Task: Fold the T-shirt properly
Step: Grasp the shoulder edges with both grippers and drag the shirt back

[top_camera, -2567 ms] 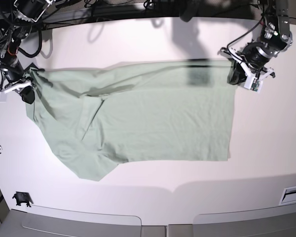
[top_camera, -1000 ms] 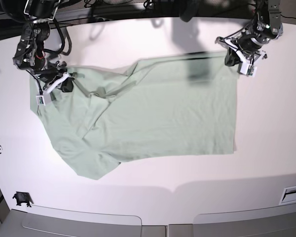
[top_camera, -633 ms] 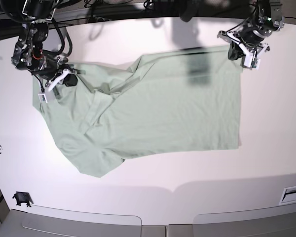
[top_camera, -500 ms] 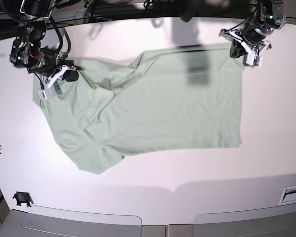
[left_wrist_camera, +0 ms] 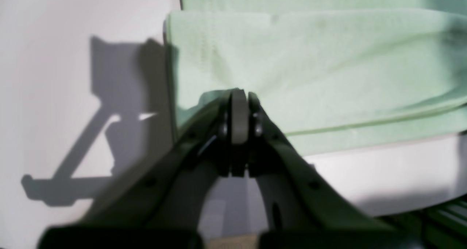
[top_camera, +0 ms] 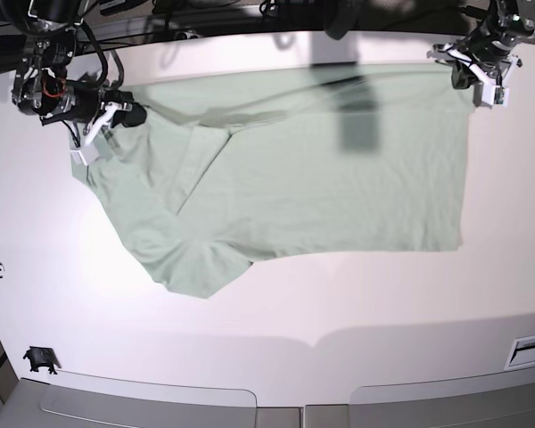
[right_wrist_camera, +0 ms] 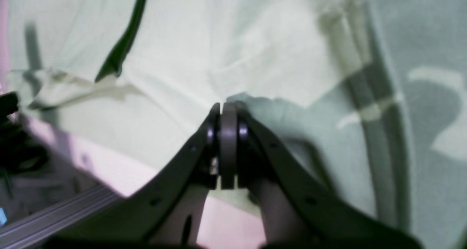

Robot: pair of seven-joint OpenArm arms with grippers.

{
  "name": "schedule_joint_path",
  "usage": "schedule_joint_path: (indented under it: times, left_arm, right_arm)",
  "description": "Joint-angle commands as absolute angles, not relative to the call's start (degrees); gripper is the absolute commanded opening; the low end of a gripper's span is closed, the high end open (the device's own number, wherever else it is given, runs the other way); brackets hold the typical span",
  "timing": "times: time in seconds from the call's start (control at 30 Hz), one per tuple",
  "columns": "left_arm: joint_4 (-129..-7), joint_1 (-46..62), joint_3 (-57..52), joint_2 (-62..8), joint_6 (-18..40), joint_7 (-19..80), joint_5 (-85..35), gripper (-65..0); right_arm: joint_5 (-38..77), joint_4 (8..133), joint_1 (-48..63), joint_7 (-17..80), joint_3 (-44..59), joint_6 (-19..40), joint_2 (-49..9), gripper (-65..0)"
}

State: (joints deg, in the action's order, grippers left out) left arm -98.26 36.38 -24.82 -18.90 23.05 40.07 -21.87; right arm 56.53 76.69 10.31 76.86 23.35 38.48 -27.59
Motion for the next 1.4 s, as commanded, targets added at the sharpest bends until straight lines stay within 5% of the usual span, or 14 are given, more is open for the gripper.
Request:
schedule_joint_path:
  times: [0.0,1.37]
  left_arm:
    - [-97.01,38.3,-24.82,-19.07,20.78,47.35,-17.02,-65.0]
    - [-97.25,44.73,-24.82,-19.07,20.45,47.31,-16.99,-65.0]
  right_arm:
    - [58.35,77.47,9.74,77.21,23.73,39.24,-28.71,-65.0]
    - [62.67,77.52,19.2,80.0,31.88,40.0,-30.17,-65.0]
